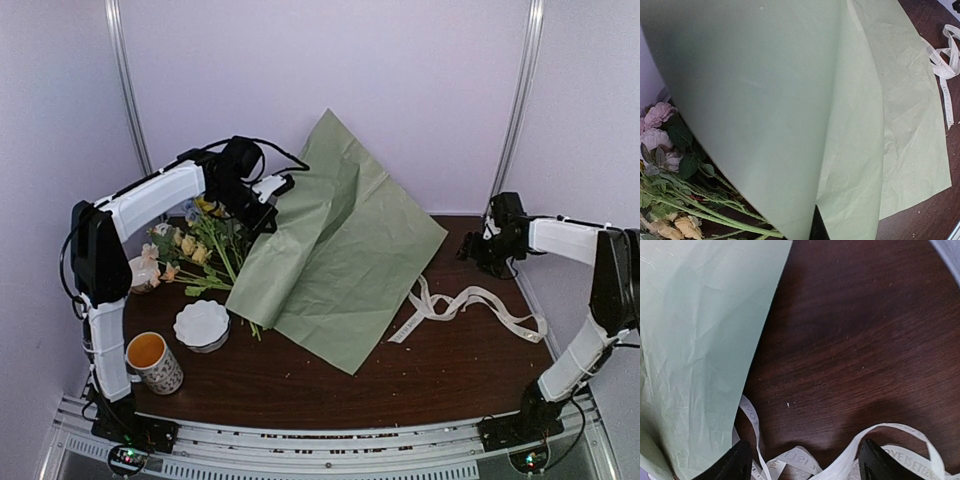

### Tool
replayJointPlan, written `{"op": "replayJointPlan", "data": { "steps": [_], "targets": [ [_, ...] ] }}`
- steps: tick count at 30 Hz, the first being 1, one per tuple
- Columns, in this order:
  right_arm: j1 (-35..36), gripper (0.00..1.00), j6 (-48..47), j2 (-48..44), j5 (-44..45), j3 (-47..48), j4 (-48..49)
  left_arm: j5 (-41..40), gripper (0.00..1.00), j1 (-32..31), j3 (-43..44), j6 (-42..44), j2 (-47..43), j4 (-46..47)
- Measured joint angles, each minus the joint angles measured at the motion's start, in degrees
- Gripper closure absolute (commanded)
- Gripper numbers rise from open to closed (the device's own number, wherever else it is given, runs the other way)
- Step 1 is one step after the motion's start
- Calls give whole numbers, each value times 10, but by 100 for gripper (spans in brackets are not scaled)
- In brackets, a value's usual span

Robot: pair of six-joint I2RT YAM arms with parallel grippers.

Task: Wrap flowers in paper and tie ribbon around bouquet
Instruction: Unfold the folded wrapping paper at the center of the board.

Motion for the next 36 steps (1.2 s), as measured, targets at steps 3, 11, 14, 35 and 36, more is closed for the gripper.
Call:
{"op": "replayJointPlan", "data": {
  "steps": [3, 11, 14, 35, 36],
  "targets": [
    [6, 31, 5, 47, -19, 10, -5, -9, 100, 0, 0, 10, 5, 3],
    [165, 44, -23, -13, 18, -19, -50, -26, 100, 0, 0, 31, 19, 5],
    [224, 53, -17, 4, 0, -28, -40, -29, 100, 0, 0, 35, 19, 5],
    [1, 72, 62, 101, 41, -14, 2, -54, 100, 0, -17, 51, 16, 8],
    [-26, 73, 55, 104, 43, -1, -6, -54, 100, 0, -17, 52, 14, 8]
  ]
}}
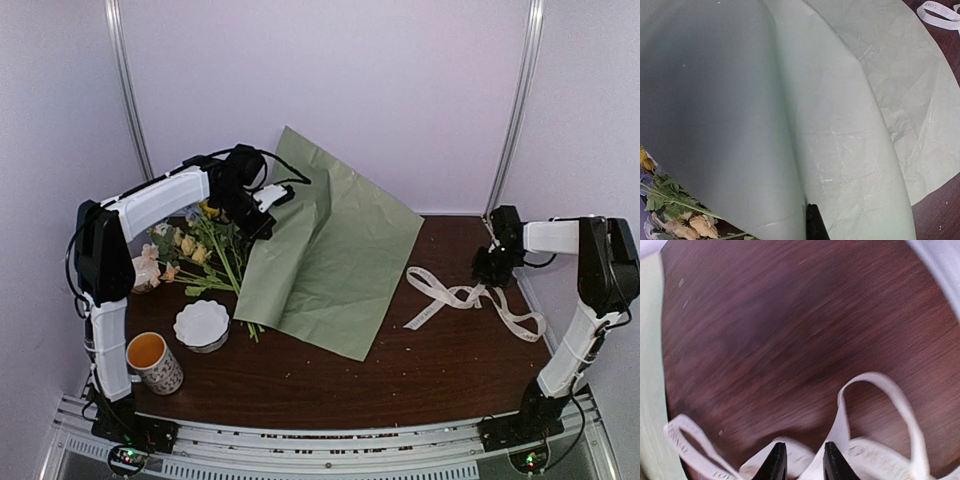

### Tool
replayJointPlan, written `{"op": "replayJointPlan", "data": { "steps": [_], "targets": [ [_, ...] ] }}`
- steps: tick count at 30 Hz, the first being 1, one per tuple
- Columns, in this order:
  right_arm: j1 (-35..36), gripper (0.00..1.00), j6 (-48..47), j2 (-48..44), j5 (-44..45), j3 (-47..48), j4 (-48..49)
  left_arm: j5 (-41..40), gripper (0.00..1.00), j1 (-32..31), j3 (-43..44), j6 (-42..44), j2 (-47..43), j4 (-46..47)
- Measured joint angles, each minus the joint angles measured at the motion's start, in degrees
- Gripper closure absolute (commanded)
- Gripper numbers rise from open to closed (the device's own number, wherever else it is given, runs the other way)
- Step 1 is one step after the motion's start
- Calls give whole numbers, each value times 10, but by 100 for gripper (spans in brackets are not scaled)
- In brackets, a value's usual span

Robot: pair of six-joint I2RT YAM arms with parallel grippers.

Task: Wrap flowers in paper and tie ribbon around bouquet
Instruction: Unfold the folded wrapping paper at the center of the board.

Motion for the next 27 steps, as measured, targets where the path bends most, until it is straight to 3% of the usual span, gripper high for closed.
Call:
{"op": "replayJointPlan", "data": {
  "steps": [4, 7, 10, 14, 17, 23, 27],
  "targets": [
    [-101, 69, -37, 32, 22, 59, -40, 0, 100, 0, -1, 4, -7, 0],
    [-105, 64, -65, 34, 35, 104, -87, 0, 100, 0, -1, 7, -9, 0],
    [-51, 58, -87, 34, 24, 169, -111, 1, 100, 0, -2, 11, -13, 0],
    [28, 48, -61, 12, -68, 189, -62, 11, 100, 0, -4, 13, -21, -3],
    [69, 45, -15, -16, -118, 154, -26, 38, 100, 0, -7, 11, -40, -7],
    [184, 42, 24, -70, -116, 64, -19, 70, 100, -1, -9, 4, -92, -8],
    [267, 41, 86, -126, -123, -77, 44, 73, 100, -1, -9, 3, -92, -10]
  ]
}}
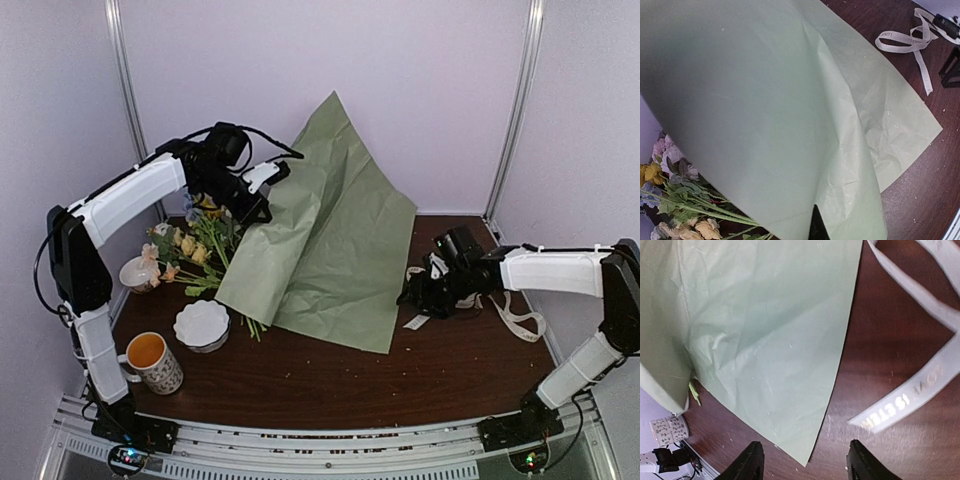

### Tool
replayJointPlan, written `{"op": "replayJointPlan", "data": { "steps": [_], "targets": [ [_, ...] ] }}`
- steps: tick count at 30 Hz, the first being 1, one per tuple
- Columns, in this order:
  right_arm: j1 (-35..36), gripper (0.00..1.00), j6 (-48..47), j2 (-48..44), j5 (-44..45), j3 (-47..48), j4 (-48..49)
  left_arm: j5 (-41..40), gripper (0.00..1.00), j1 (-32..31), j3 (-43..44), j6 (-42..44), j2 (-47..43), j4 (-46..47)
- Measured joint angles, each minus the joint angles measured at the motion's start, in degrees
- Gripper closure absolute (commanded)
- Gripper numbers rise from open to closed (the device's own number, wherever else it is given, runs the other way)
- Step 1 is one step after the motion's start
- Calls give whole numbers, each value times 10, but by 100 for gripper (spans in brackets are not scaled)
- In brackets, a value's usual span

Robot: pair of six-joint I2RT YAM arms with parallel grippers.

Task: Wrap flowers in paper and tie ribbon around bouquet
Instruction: Unfold the folded wrapping paper at the center of the board.

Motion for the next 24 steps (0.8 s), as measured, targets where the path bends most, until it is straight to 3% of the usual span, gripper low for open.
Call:
{"op": "replayJointPlan", "data": {
  "steps": [4, 13, 24],
  "targets": [
    [29, 41, 66, 0, -13, -89, 62, 0, 100, 0, 0, 0, 12, -1],
    [79, 39, 150, 64, -28, -105, 183, -7, 100, 0, -5, 0, 20, -2],
    [95, 26, 135, -16, 70, -115, 113, -12, 100, 0, -5, 0, 21, -2]
  ]
}}
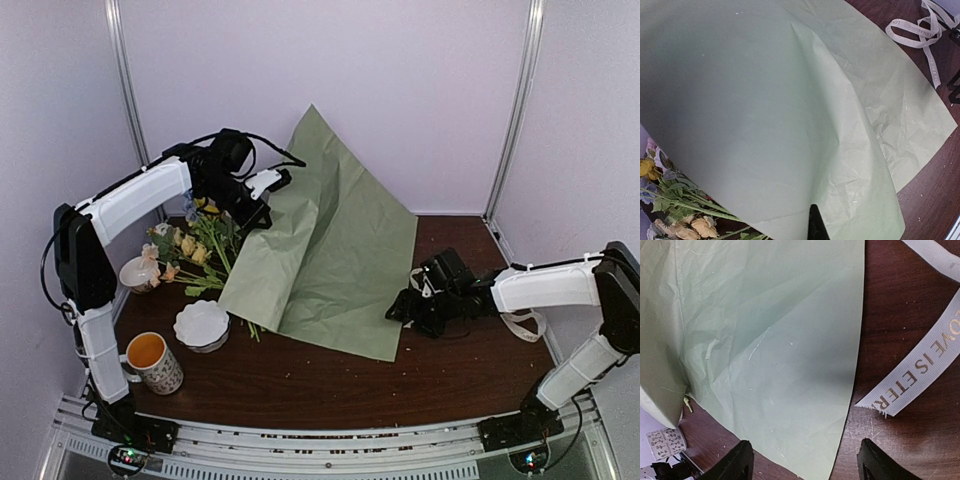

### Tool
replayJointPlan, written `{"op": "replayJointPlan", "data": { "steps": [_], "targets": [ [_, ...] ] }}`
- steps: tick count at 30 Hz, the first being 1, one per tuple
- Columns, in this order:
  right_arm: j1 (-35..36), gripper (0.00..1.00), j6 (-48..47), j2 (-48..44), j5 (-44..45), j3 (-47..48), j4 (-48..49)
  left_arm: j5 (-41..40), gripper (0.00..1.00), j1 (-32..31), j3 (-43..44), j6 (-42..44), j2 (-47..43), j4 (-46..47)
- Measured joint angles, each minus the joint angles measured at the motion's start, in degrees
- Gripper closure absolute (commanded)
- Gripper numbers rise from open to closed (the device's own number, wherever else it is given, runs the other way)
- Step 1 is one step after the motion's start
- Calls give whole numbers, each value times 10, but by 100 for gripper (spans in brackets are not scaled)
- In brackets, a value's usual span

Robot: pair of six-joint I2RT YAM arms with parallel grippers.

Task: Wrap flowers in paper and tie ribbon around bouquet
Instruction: Unfold the folded wrapping paper at the center of the board.

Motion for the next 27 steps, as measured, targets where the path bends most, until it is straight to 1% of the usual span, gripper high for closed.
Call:
{"op": "replayJointPlan", "data": {
  "steps": [4, 10, 17, 27],
  "targets": [
    [1, 25, 4, 49, -5, -5, 33, 0, 100, 0, 0, 0, 1, 0],
    [3, 25, 25, 97, -47, -3, 152, 0, 100, 0, 0, 0, 2, 0],
    [13, 30, 47, 107, -75, -12, 204, 0, 100, 0, 0, 0, 4, 0],
    [17, 34, 98, 131, -102, -21, 317, 0, 100, 0, 0, 0, 9, 0]
  ]
}}
